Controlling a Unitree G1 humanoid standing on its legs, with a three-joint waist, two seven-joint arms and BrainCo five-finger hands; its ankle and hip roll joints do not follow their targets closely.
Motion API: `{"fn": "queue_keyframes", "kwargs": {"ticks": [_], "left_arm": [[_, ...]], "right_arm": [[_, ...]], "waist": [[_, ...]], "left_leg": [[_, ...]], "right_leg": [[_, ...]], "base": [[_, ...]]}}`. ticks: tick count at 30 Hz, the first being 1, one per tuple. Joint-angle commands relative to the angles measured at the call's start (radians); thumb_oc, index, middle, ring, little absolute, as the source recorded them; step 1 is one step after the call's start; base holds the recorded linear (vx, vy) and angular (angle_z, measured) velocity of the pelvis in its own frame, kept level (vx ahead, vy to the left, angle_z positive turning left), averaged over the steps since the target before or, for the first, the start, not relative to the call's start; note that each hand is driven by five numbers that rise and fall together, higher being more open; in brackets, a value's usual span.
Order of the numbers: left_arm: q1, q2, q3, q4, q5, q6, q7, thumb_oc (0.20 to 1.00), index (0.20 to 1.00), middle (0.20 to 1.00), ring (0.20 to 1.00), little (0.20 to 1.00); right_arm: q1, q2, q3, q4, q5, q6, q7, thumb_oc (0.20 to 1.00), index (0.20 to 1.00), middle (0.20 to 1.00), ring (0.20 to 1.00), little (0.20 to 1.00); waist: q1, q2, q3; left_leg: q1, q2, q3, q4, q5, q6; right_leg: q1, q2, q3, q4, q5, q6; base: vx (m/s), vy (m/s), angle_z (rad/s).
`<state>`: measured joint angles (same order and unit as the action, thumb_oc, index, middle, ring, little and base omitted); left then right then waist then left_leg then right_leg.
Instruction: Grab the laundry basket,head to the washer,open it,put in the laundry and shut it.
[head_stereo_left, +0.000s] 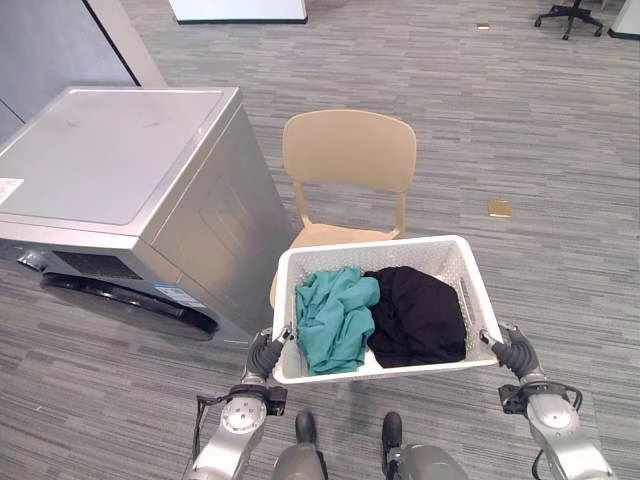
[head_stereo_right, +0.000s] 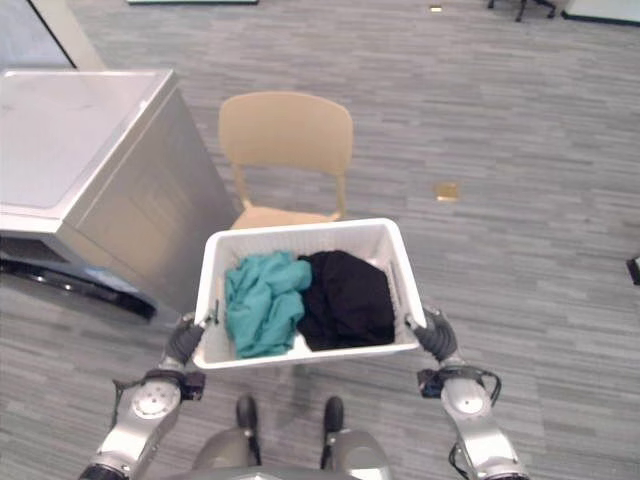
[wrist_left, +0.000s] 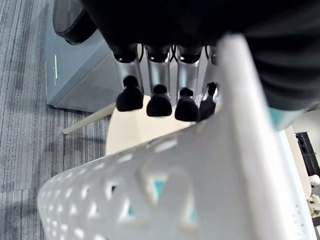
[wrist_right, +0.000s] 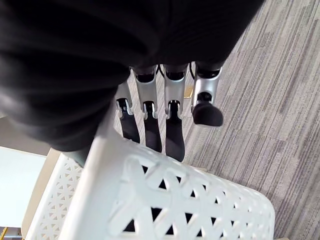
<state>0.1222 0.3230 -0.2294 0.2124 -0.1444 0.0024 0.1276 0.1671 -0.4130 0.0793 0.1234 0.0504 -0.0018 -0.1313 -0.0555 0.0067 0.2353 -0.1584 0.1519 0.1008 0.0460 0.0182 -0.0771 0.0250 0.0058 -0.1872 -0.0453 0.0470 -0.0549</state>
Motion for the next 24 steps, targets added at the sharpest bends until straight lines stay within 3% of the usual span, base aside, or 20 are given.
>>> {"fn": "queue_keyframes", "kwargs": {"ticks": [1, 4, 8, 9, 11, 12, 14, 16, 17, 24], "left_arm": [[0.0, 0.039, 0.076, -0.085, -0.018, -0.08, 0.036, 0.2, 0.2, 0.2, 0.2, 0.2], [0.002, 0.045, 0.071, -0.084, -0.011, -0.078, 0.031, 0.2, 0.2, 0.2, 0.2, 0.2], [-0.011, 0.071, 0.063, -0.075, -0.008, -0.077, 0.028, 0.2, 0.2, 0.2, 0.2, 0.2], [-0.019, 0.085, 0.066, -0.079, -0.014, -0.077, 0.041, 0.2, 0.2, 0.2, 0.2, 0.2], [-0.02, 0.085, 0.067, -0.079, -0.014, -0.077, 0.041, 0.2, 0.2, 0.2, 0.2, 0.2], [-0.019, 0.097, 0.075, -0.079, -0.017, -0.078, 0.047, 0.2, 0.2, 0.2, 0.2, 0.2], [-0.016, 0.1, 0.084, -0.076, -0.016, -0.081, 0.055, 0.2, 0.2, 0.2, 0.2, 0.2], [-0.022, 0.1, 0.081, -0.064, -0.007, -0.081, 0.053, 0.2, 0.2, 0.2, 0.2, 0.2], [-0.045, 0.1, 0.071, -0.038, 0.008, -0.078, 0.059, 0.2, 0.2, 0.2, 0.2, 0.2], [-0.117, 0.064, 0.013, 0.072, 0.052, -0.072, 0.074, 0.2, 0.2, 0.2, 0.2, 0.2]], "right_arm": [[-0.021, -0.015, -0.059, -0.105, 0.072, -0.095, -0.01, 0.2, 0.2, 0.2, 0.2, 0.2], [-0.024, -0.005, -0.052, -0.102, 0.069, -0.094, -0.006, 0.2, 0.2, 0.2, 0.2, 0.2], [-0.043, 0.023, -0.033, -0.102, 0.066, -0.097, 0.0, 0.2, 0.2, 0.2, 0.2, 0.2], [-0.073, 0.036, -0.017, -0.099, 0.065, -0.102, -0.008, 0.2, 0.2, 0.2, 0.2, 0.2], [-0.074, 0.036, -0.017, -0.099, 0.065, -0.102, -0.009, 0.2, 0.2, 0.2, 0.2, 0.2], [-0.103, 0.047, 0.004, -0.092, 0.058, -0.101, -0.008, 0.2, 0.2, 0.2, 0.2, 0.2], [-0.121, 0.061, 0.028, -0.078, 0.052, -0.104, -0.008, 0.2, 0.2, 0.2, 0.2, 0.2], [-0.132, 0.06, 0.047, -0.058, 0.043, -0.098, -0.005, 0.2, 0.2, 0.2, 0.2, 0.2], [-0.144, 0.053, 0.065, -0.031, 0.014, -0.085, -0.019, 0.2, 0.2, 0.2, 0.2, 0.2], [-0.15, 0.054, 0.109, 0.069, -0.047, -0.058, -0.049, 0.2, 0.2, 0.2, 0.2, 0.2]], "waist": [[0.02, 0.0, -0.043], [0.034, 0.005, -0.054], [0.038, -0.014, -0.073], [0.041, -0.026, -0.068], [0.044, -0.024, -0.071], [0.048, -0.025, -0.066], [0.054, -0.022, -0.062], [0.042, -0.018, -0.058], [0.03, -0.017, -0.051], [0.009, -0.02, -0.044]], "left_leg": [[-0.034, -0.004, -0.003, -0.017, 0.089, -0.019], [-0.041, -0.008, -0.004, -0.004, 0.089, -0.013], [-0.044, -0.041, 0.003, 0.073, 0.024, 0.018], [-0.032, -0.056, 0.032, 0.12, -0.028, 0.045], [-0.036, -0.053, 0.034, 0.118, -0.025, 0.046], [-0.015, -0.056, 0.063, 0.129, -0.06, 0.07], [0.019, -0.062, 0.098, 0.127, -0.085, 0.085], [0.062, -0.079, 0.106, 0.103, -0.097, 0.093], [0.084, -0.097, 0.11, 0.079, -0.096, 0.097], [0.108, -0.126, 0.096, 0.063, -0.111, 0.099]], "right_leg": [[0.02, -0.091, 0.055, 0.112, -0.176, 0.132], [0.061, -0.103, 0.079, 0.132, -0.206, 0.144], [0.058, -0.161, 0.112, 0.175, -0.197, 0.173], [0.026, -0.19, 0.132, 0.23, -0.169, 0.192], [0.02, -0.188, 0.135, 0.228, -0.165, 0.192], [-0.035, -0.204, 0.144, 0.309, -0.129, 0.199], [-0.086, -0.22, 0.117, 0.344, -0.095, 0.201], [-0.131, -0.199, 0.089, 0.334, -0.097, 0.191], [-0.177, -0.165, 0.069, 0.295, -0.098, 0.185], [-0.134, -0.139, 0.085, 0.207, -0.103, 0.18]], "base": [[0.32, 0.19, -0.09], [0.33, 0.259, -0.09], [0.28, 0.271, -0.3], [0.1, 0.16, -0.33], [0.09, 0.153, -0.4], [0.12, 0.214, -0.46], [0.18, 0.253, -0.61], [0.19, 0.161, -0.71], [0.11, 0.057, -0.41], [0.08, 0.006, 0.15]]}}
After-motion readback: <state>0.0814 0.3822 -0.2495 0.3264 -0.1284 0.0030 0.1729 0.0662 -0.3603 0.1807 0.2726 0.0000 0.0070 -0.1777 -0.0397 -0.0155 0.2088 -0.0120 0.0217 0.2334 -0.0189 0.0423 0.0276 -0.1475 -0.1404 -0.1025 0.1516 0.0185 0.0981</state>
